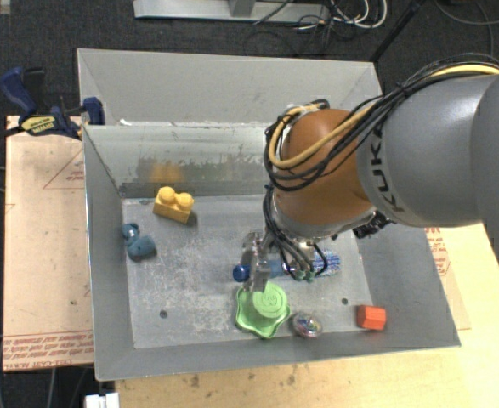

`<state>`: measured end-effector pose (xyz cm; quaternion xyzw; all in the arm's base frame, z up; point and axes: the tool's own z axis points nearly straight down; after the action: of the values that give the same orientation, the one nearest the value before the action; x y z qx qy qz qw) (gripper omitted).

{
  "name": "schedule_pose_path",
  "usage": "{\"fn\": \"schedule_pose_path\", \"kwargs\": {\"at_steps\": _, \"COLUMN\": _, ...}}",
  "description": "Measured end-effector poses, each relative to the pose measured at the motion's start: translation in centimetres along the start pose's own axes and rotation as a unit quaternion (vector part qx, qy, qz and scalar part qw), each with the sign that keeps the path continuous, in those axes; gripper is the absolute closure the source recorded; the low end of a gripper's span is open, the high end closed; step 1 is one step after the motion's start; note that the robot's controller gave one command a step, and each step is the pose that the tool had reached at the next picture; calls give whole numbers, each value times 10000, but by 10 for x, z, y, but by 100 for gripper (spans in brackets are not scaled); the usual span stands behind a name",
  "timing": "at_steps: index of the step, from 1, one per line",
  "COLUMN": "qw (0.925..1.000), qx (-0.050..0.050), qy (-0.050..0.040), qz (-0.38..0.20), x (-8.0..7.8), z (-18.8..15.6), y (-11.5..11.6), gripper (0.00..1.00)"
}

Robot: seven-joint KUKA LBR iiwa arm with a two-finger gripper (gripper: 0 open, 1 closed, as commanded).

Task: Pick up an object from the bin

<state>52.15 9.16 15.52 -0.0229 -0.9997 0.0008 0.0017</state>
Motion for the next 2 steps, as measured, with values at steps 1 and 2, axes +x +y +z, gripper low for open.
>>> {"fn": "schedule_pose_path", "kwargs": {"at_steps": 1, "qw": 9999, "qx": -20, "qy": -56, "qz": -119, "x": 14, "z": -71, "y": 6, "gripper": 100}}
{"fn": "schedule_pose_path", "kwargs": {"at_steps": 2, "qw": 9876, "qx": -4, "qy": 3, "qz": -1569, "x": 28, "z": -3, "y": -39, "gripper": 100}}
